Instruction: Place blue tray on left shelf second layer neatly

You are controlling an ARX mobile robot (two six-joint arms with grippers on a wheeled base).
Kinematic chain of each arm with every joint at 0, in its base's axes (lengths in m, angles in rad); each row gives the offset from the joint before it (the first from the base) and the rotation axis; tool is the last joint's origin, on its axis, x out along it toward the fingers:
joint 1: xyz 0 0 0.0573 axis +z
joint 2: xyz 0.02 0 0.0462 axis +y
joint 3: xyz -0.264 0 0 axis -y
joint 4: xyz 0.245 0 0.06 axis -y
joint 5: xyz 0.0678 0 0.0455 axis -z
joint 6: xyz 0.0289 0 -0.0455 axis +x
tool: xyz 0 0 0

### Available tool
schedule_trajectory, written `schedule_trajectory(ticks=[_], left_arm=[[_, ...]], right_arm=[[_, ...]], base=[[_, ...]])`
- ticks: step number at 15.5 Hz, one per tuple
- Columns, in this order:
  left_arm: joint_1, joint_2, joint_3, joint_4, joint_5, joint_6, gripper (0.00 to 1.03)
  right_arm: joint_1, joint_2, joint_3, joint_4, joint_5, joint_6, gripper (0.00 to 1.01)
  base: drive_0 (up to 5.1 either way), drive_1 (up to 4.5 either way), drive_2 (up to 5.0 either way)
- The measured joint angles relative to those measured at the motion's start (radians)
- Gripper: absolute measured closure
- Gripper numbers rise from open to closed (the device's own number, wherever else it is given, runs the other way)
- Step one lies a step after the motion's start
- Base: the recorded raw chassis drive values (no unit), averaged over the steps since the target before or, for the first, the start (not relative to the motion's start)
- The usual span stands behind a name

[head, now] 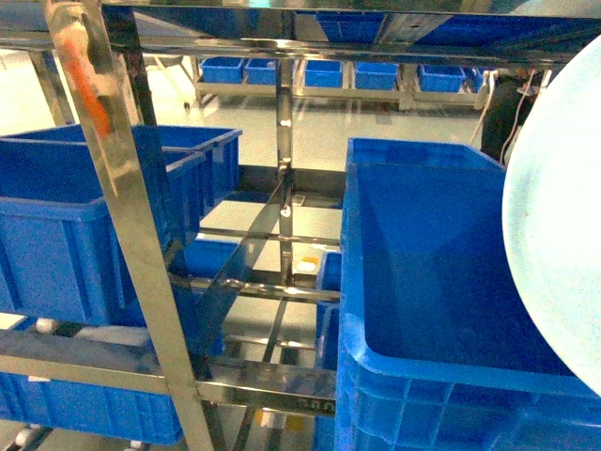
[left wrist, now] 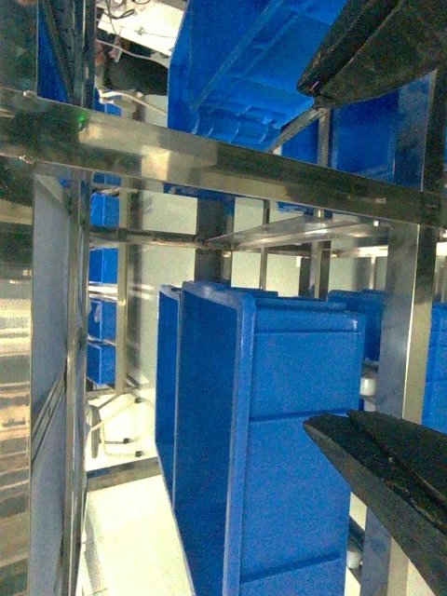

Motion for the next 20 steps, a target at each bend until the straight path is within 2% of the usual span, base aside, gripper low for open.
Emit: schedule_trajectory(ticks=[3, 6, 11, 14, 15, 16, 20], left_arm=[[0.000, 0.000, 0.000, 0.000, 0.000, 0.000, 0.05], [0.000, 0.000, 0.000, 0.000, 0.000, 0.000, 0.05], [0.000, 0.000, 0.000, 0.000, 0.000, 0.000, 0.05], [0.000, 0.000, 0.000, 0.000, 0.000, 0.000, 0.05], [0.000, 0.000, 0.000, 0.000, 0.000, 0.000, 0.05], [0.000, 0.000, 0.000, 0.000, 0.000, 0.000, 0.05], [0.000, 0.000, 0.000, 0.000, 0.000, 0.000, 0.05]], right_arm=[[-0.045, 0.212, 0.014, 0.168, -0.024, -0.007, 0.99], [-0.058, 0.332, 0.035, 0.264, -0.030, -0.012, 0.99], [-0.064, 0.482, 0.068, 0.276, -0.030, -0.025, 0.99], [-0.103, 0.729, 0.219, 0.280, -0.034, -0.030, 0.99], [-0.103, 0.795, 0.276, 0.279, -0.028, -0.038, 0.99], [-0.101, 0.892, 0.326, 0.279, -0.018, -0.062, 0.99], [-0.100, 0.982, 0.355, 0.275, -0.011, -0.079, 0.99]], base=[[0.0, 0.00, 0.0], [0.0, 0.00, 0.0], [0.0, 0.00, 0.0], [0.0, 0.00, 0.0], [0.0, 0.00, 0.0], [0.0, 0.00, 0.0], [0.0, 0.00, 0.0]])
